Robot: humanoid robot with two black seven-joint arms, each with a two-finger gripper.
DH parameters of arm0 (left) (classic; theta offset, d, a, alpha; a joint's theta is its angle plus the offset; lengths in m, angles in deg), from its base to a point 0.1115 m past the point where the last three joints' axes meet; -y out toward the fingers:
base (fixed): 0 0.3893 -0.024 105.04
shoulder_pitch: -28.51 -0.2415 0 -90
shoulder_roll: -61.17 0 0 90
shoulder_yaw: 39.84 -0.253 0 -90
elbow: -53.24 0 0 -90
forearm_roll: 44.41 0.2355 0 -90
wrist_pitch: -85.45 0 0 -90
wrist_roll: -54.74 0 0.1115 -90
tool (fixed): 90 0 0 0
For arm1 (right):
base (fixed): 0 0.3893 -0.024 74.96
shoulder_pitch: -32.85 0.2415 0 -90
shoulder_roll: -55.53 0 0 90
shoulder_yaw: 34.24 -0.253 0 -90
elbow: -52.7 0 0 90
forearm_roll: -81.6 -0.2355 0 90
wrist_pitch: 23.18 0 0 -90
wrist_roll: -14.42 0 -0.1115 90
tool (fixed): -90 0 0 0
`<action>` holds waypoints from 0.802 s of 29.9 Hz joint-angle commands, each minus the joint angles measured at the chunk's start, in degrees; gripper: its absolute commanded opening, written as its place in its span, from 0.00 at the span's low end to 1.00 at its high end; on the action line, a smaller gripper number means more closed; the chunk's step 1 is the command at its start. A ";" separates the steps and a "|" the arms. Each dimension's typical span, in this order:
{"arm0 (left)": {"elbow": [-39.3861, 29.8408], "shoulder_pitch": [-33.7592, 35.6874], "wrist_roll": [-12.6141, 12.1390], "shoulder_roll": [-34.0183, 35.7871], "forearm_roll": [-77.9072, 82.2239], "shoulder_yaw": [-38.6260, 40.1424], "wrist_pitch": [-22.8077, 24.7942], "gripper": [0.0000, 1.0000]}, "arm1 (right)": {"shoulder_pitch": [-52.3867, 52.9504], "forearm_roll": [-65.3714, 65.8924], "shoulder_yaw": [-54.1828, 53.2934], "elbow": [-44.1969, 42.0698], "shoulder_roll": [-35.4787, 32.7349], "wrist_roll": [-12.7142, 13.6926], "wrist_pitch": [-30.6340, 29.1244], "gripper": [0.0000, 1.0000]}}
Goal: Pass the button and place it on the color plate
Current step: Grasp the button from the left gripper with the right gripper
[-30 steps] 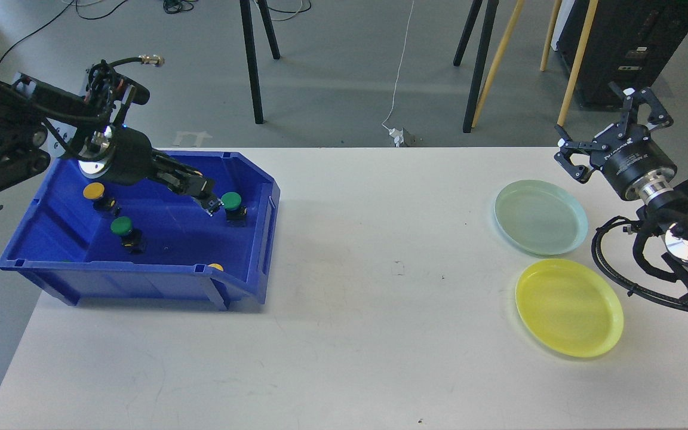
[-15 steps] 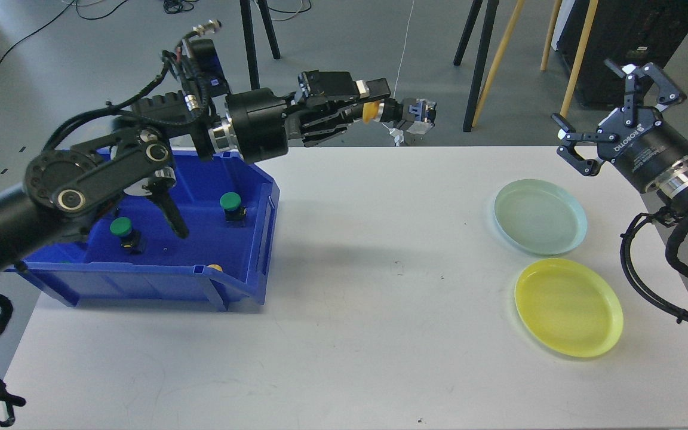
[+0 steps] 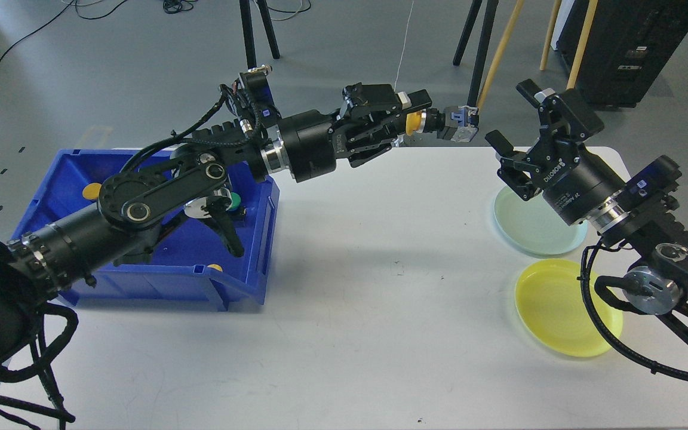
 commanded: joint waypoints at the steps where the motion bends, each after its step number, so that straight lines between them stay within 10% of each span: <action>1: 0.81 -0.32 0.01 0.17 -0.01 0.06 0.00 0.05 | 0.50 -0.06 1.27 0.05 1.61 -0.02 -0.26 0.98; 19: 2.22 -0.41 0.01 0.08 -0.63 0.06 0.00 0.05 | 4.72 0.11 5.67 -0.66 6.88 -0.02 -0.26 0.90; 24: 2.30 -0.41 0.01 0.08 -0.63 0.15 0.00 0.05 | 4.72 0.29 5.93 -0.57 6.89 -0.02 -0.26 0.59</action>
